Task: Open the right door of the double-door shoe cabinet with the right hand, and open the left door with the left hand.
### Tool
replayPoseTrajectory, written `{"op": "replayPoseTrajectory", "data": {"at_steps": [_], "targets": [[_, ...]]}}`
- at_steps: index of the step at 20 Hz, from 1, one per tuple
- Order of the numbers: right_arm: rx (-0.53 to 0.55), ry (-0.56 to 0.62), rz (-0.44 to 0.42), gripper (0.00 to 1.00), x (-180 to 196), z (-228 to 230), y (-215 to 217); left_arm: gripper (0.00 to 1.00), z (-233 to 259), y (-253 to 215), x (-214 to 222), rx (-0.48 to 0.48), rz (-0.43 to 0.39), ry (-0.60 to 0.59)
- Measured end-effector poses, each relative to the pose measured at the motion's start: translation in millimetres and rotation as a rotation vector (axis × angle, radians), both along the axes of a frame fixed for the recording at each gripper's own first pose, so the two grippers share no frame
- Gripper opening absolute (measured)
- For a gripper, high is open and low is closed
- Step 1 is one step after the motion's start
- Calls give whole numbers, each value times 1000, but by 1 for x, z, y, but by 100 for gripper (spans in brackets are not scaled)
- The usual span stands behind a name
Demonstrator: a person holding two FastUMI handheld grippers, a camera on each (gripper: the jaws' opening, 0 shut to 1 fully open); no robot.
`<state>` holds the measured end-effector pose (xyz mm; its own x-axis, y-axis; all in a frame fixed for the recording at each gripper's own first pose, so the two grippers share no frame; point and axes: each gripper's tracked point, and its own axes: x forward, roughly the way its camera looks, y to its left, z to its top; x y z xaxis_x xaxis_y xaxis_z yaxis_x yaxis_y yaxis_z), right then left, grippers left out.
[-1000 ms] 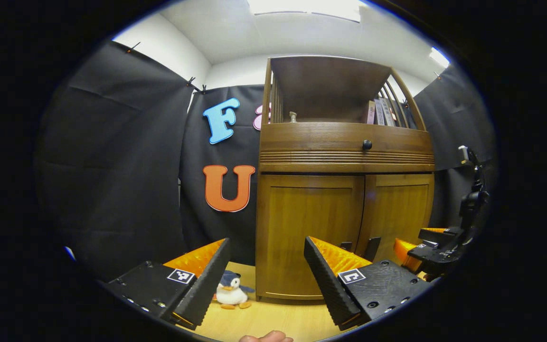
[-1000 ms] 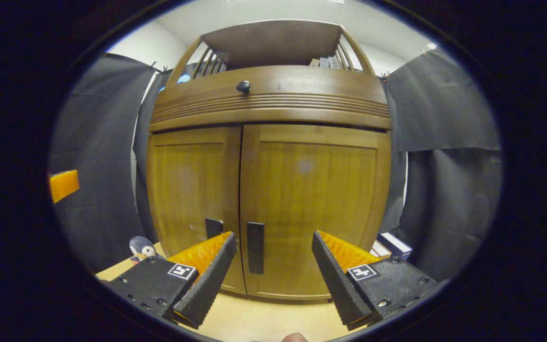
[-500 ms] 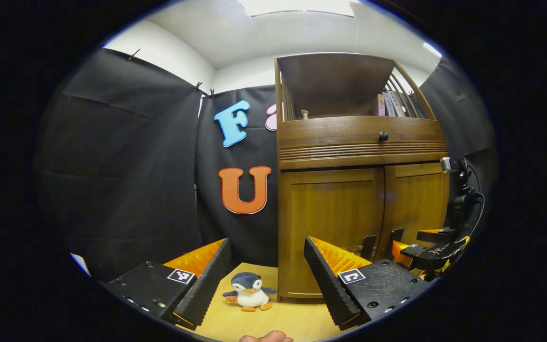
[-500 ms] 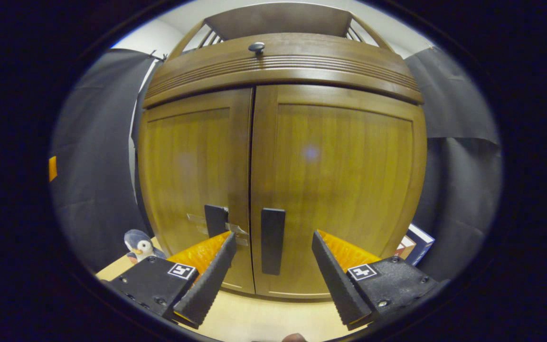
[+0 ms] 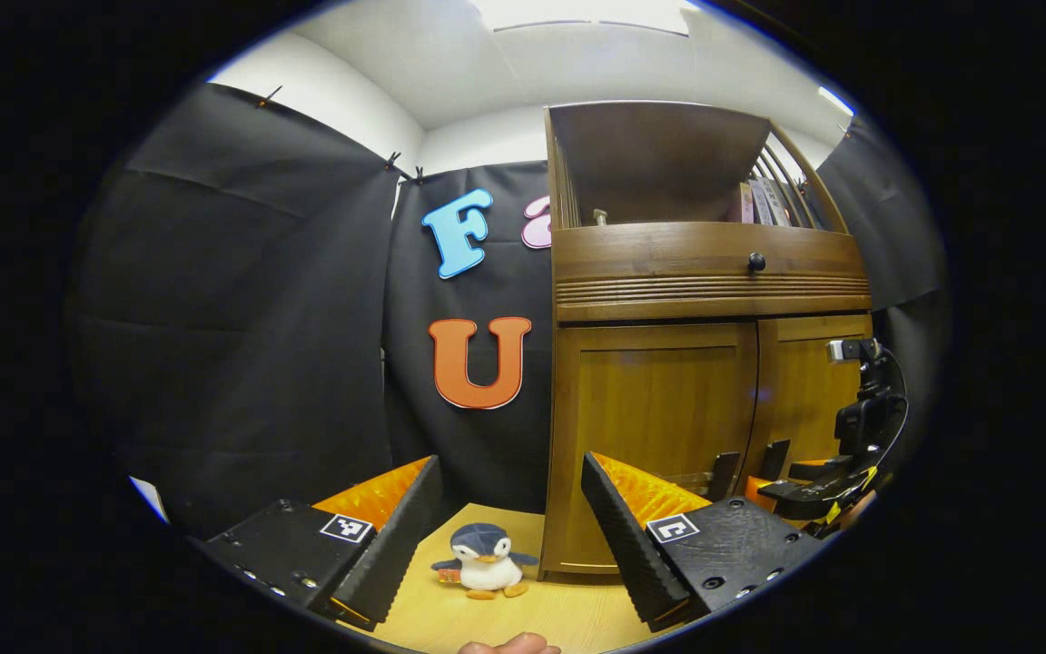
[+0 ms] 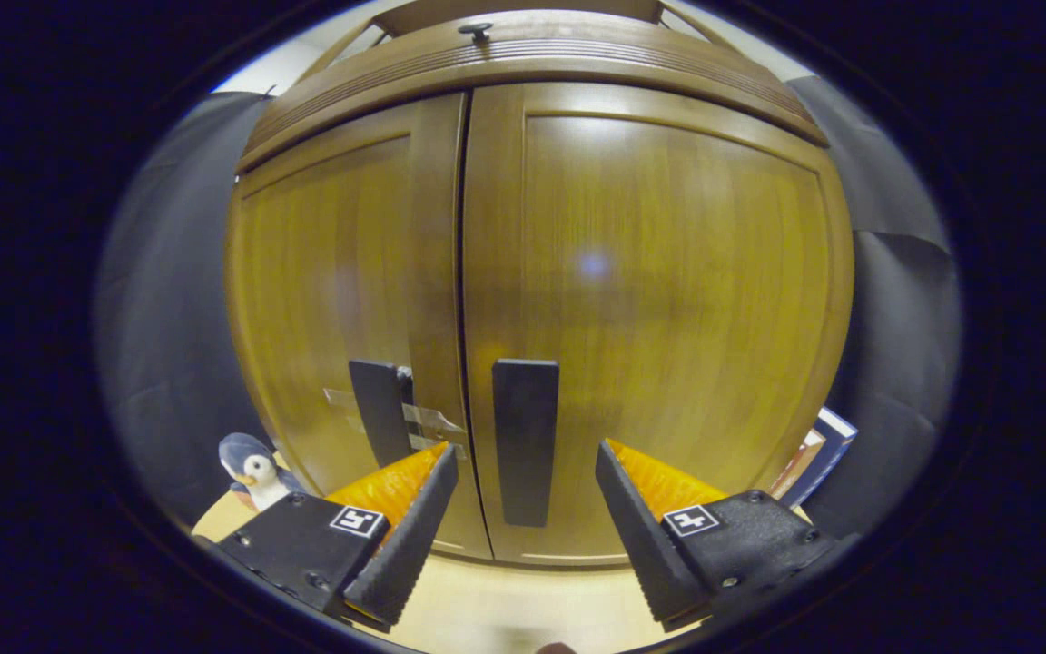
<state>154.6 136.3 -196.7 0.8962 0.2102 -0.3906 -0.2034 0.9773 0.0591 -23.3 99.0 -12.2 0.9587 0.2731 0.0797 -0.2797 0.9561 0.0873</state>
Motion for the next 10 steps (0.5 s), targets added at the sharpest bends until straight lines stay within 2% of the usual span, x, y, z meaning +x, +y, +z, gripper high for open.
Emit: {"op": "replayPoseTrajectory", "data": {"at_steps": [3,4,7,10], "targets": [[-4,-2,-21,92,7,-3,-1,94,-2,4,3,1,-1,6],[-11,-5,-33,84,10,-3,-3,94,-3,7,3,-2,1,6],[-4,-2,-51,72,12,-4,-4,94,-6,12,5,-11,3,9],[9,2,-51,56,14,-6,-1,94,-8,15,7,-28,-3,9]]}}
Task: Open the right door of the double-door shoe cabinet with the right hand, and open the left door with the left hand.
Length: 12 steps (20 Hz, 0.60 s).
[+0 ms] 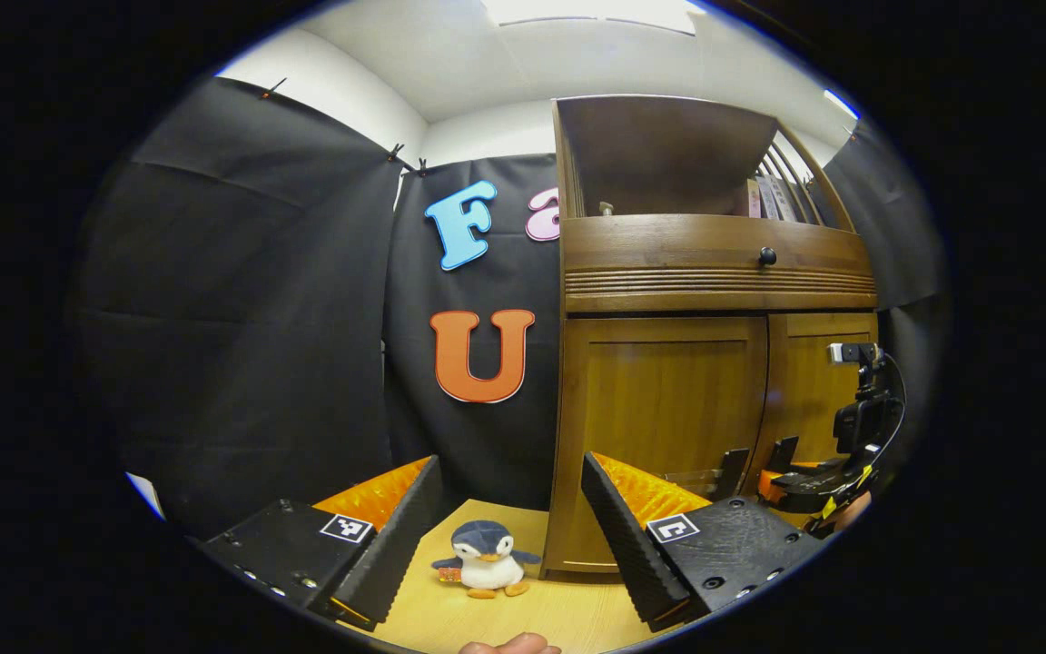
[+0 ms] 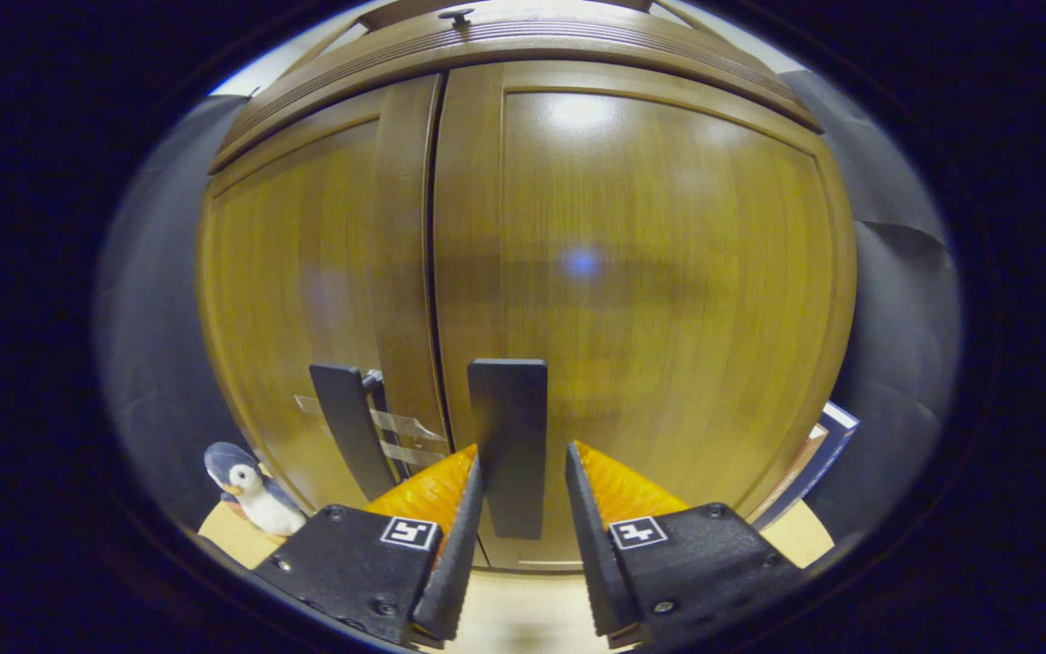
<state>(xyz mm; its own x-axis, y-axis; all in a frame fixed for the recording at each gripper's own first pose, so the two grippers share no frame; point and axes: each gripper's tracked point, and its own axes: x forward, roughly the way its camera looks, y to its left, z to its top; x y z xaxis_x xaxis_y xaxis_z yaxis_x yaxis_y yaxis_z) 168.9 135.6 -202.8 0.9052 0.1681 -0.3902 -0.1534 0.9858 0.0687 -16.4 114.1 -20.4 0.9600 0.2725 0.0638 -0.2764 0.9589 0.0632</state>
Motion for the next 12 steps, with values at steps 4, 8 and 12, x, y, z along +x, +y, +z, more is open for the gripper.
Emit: {"op": "replayPoseTrajectory", "data": {"at_steps": [4,8,12], "targets": [[-22,-12,-14,39,0,1,2,94,-1,2,1,-11,-3,0],[-1,-9,-21,35,-1,1,2,94,-3,5,-1,-28,-6,-2],[-2,3,-38,32,-5,2,1,94,-7,3,0,-34,-13,13]]}}
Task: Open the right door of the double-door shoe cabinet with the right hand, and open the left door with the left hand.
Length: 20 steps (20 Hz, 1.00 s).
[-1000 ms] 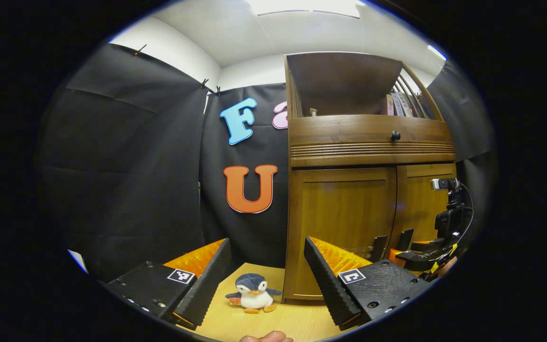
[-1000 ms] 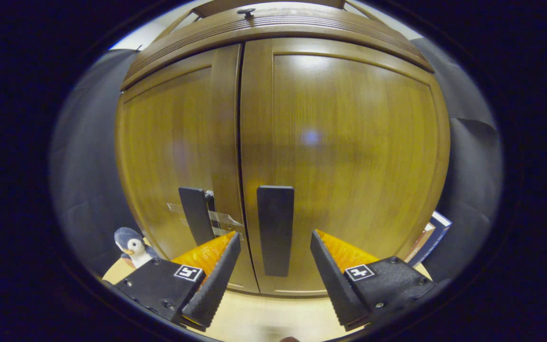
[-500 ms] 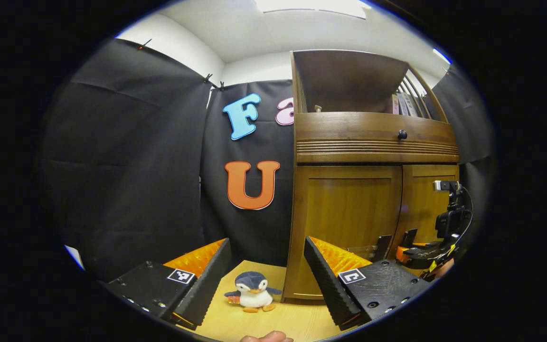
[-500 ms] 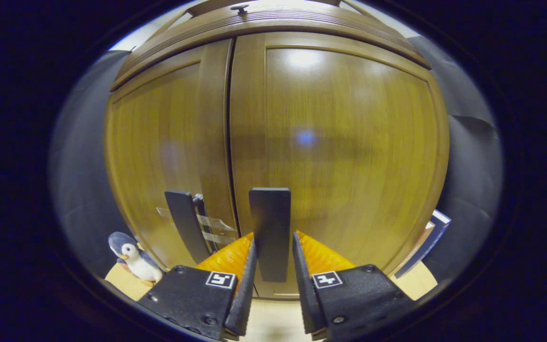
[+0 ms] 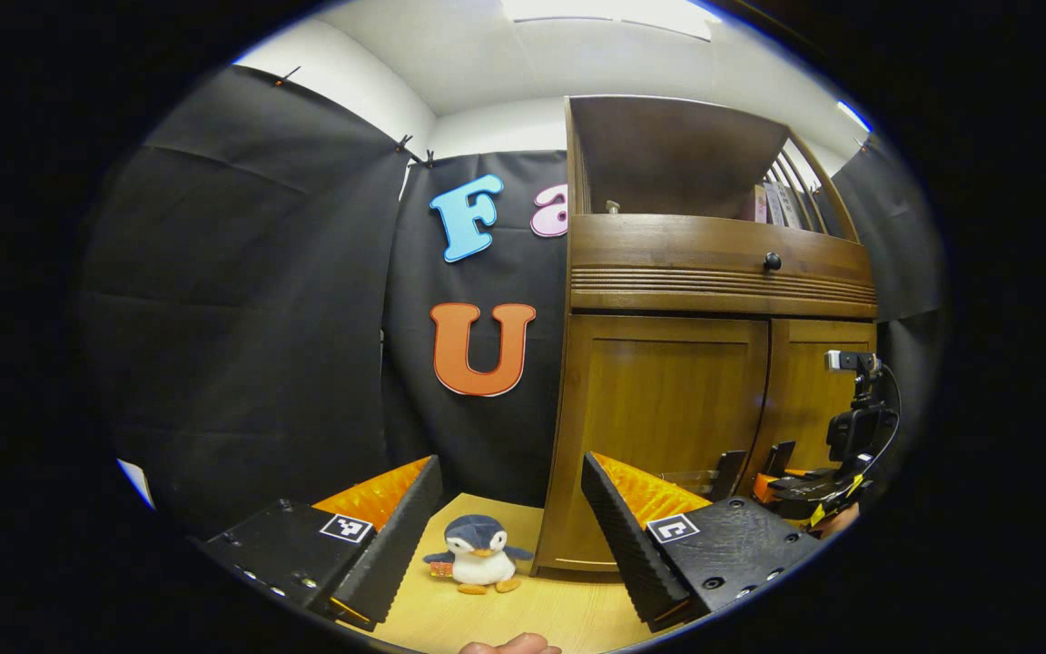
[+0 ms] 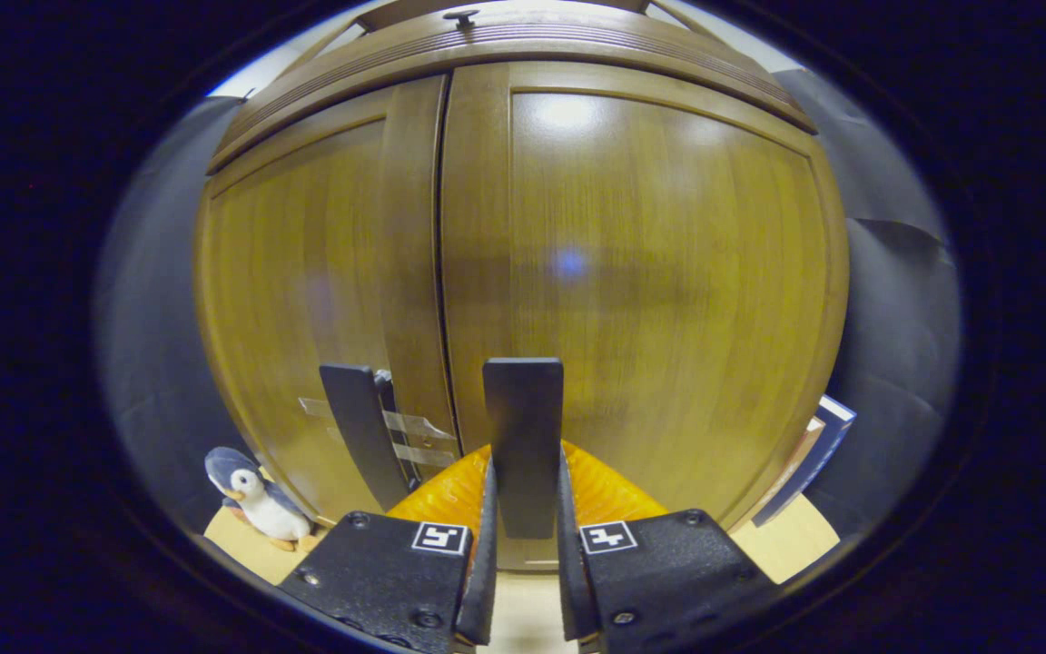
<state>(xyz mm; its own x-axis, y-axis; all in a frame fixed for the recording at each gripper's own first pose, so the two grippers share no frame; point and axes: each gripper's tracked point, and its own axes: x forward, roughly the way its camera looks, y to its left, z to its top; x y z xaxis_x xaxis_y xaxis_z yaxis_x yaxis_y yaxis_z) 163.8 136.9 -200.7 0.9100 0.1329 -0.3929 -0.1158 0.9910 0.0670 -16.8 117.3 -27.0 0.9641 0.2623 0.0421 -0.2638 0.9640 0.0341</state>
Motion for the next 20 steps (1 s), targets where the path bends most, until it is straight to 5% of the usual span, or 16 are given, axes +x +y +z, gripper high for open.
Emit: {"op": "replayPoseTrajectory", "data": {"at_steps": [20], "targets": [[16,-10,58,31,-52,3,-17,94,-8,-51,2,-12,-125,39]]}}
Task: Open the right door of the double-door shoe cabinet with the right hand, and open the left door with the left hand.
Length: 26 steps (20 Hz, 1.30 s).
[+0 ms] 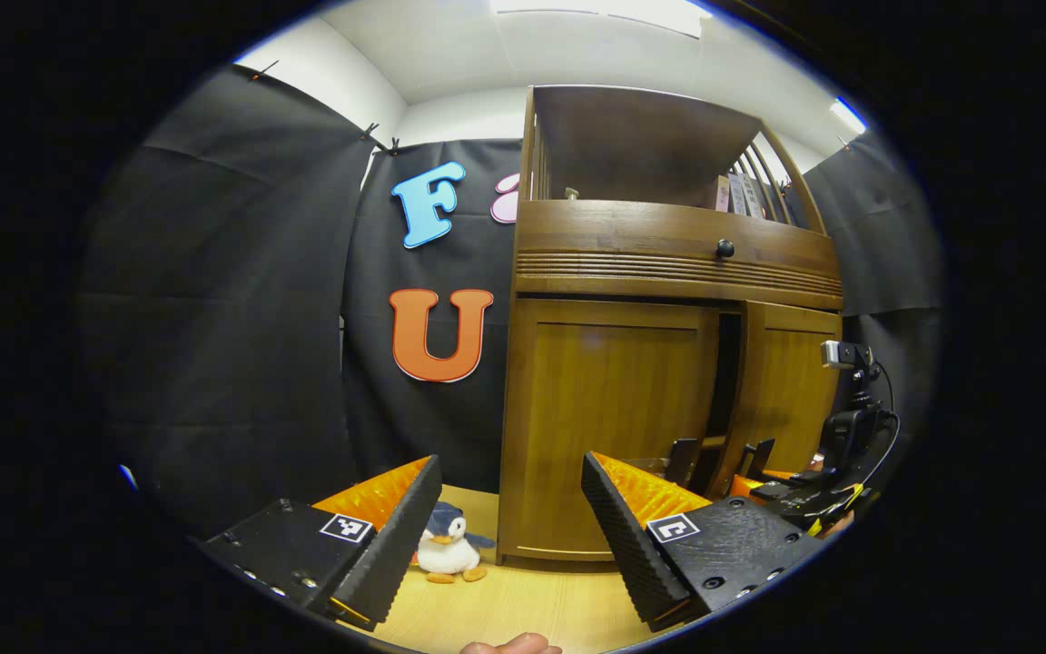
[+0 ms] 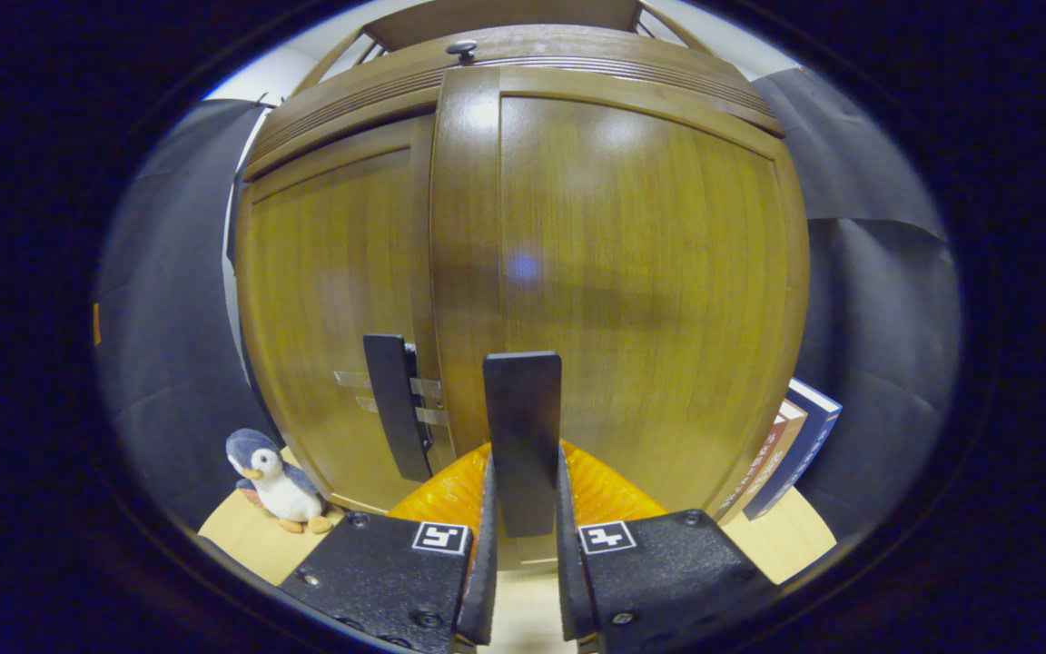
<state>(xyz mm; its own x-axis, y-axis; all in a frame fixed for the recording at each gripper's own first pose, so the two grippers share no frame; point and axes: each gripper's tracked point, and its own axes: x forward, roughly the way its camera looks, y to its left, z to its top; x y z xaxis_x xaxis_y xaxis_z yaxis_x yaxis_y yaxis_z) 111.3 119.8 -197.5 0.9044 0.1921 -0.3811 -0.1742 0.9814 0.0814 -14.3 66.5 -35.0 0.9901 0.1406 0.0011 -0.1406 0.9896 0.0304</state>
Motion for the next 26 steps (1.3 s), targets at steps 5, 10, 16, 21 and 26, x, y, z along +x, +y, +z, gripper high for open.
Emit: {"op": "replayPoseTrajectory", "data": {"at_steps": [5,10,16,21,26], "targets": [[27,8,17,31,-19,3,-8,94,-4,-23,2,-11,-48,16],[35,0,39,31,-38,6,-21,94,-10,-46,5,-55,-91,38],[43,14,51,31,-57,9,-35,94,-17,-59,3,-69,-112,58],[49,29,53,31,-69,9,-46,94,-22,-65,2,-87,-105,70],[59,46,34,31,-88,13,-67,94,-24,-75,5,-62,-109,68]]}}
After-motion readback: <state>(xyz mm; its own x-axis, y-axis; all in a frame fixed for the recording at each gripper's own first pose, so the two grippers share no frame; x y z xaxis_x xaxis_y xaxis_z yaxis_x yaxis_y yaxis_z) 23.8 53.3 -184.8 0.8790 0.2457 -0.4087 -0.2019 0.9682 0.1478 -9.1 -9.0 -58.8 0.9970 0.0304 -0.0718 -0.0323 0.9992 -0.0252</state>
